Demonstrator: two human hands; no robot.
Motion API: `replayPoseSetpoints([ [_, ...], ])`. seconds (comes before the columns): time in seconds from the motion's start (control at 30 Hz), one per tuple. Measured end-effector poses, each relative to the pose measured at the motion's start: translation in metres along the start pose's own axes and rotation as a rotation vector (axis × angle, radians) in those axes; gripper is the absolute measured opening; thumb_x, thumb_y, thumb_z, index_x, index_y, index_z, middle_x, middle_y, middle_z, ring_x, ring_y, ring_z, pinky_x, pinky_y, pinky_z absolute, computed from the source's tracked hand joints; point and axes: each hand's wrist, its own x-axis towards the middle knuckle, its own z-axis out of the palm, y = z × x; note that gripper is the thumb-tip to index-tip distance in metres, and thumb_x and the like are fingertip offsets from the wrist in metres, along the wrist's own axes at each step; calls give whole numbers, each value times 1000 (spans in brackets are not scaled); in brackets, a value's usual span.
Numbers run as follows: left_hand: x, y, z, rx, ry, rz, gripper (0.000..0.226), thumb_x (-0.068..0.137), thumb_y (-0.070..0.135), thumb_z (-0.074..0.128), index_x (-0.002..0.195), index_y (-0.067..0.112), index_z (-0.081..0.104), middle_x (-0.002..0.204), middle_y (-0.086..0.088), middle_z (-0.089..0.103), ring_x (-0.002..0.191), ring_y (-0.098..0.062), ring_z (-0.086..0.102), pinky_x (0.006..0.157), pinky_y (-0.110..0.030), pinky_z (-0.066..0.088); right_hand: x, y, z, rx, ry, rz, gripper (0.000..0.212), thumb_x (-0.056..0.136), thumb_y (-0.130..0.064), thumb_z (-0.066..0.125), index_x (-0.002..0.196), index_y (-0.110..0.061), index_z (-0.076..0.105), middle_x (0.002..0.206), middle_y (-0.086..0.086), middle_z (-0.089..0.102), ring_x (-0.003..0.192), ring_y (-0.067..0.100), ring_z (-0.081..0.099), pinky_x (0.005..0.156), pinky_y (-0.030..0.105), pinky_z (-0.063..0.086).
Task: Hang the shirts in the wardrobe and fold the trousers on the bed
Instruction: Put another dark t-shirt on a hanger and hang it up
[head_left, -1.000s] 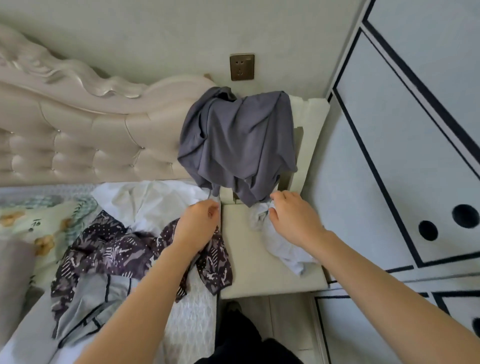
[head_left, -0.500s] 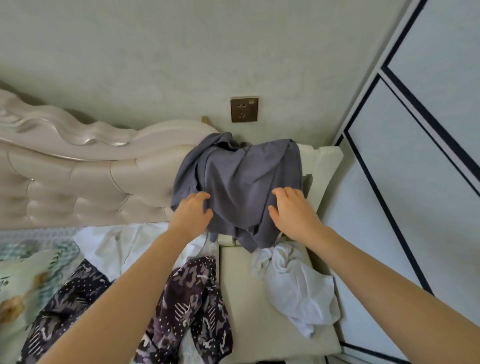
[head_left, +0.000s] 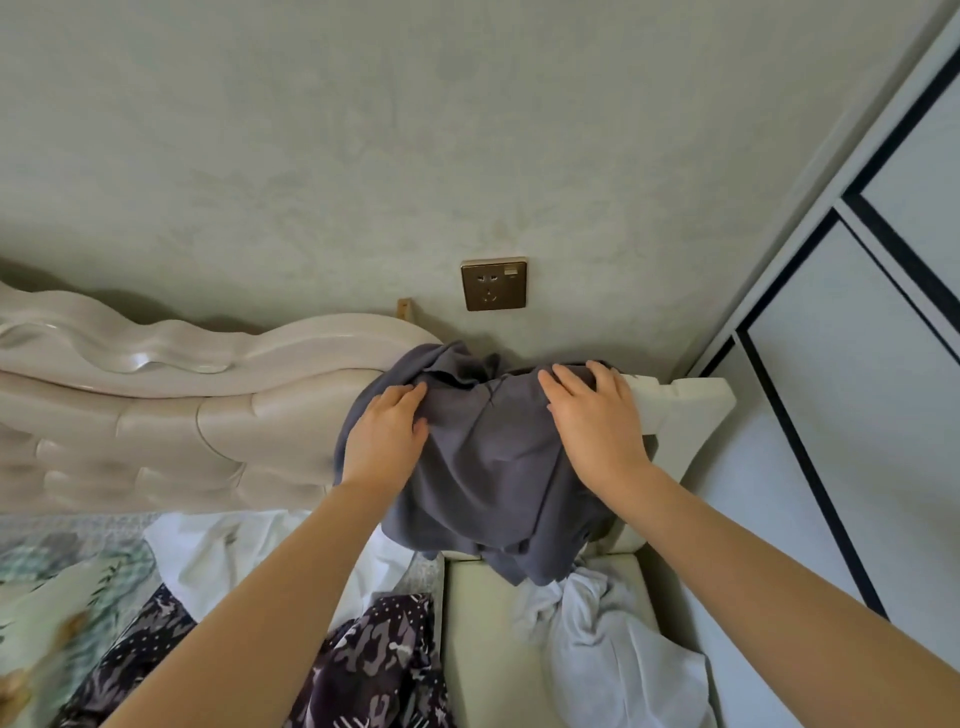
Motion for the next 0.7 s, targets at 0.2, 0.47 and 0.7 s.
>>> replayPoseSetpoints([
  [0.2,4,-5,-7,139,38,102,29,100,19,55,126,10,67,125,-13,67,110,-36,62,92,-45,50,8,5,3,172,187,-19,34,80,-14,78,113,-13,70,111,8,70,109,36,59,82,49,53],
  [0.47,-15,8,-4,-133,247,-58,24,102,18,52,111,9,72,100,-8,73,88,-28,66,78,-32,49,-3,6,-4,367,302,-26,4,89,-14,69,92,-12,68,92,6,70,94,27,64,88,44,49],
  [0.7,-82,25,12,-593,257,-268,19,102,16,46,91,31,51,83,8,60,75,0,56,60,-9,40,-65,5,8,614,196,-11,3,92,-6,59,90,-7,58,85,3,57,82,21,54,70,35,48],
])
